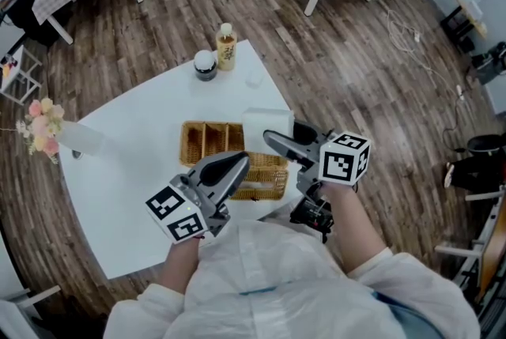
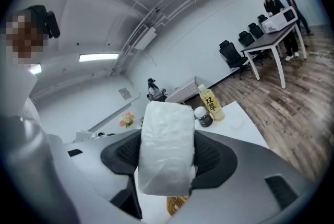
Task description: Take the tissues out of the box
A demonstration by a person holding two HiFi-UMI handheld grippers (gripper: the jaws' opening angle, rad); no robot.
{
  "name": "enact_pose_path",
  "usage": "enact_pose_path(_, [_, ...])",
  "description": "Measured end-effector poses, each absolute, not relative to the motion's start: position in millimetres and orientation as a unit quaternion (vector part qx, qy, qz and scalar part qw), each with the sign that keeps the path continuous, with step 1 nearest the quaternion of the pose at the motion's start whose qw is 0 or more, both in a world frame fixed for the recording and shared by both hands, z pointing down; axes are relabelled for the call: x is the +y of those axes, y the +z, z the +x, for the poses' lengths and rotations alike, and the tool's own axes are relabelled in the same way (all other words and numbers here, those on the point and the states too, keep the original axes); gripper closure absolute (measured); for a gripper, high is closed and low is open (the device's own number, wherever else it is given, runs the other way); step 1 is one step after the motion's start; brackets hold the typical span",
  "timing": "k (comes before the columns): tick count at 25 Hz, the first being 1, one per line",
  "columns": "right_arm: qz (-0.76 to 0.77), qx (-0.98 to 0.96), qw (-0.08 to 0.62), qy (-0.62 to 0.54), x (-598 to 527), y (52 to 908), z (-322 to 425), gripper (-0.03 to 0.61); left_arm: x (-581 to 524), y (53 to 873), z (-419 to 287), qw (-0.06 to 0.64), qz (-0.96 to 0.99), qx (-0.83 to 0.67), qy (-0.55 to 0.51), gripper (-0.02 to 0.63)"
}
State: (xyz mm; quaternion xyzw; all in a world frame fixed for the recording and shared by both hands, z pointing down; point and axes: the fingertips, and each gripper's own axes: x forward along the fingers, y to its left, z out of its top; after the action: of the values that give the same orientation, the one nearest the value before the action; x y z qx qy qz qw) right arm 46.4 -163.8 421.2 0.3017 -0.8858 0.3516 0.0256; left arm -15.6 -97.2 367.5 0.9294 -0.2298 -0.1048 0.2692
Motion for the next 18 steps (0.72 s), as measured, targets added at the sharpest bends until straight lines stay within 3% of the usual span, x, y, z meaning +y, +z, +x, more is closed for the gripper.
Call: enact_pose_path(18, [0.246, -0.864, -0.143, 0.416, -158, 386, 41, 0.298, -97, 353, -18, 0.258, 0.933, -0.227, -0.107, 0.612])
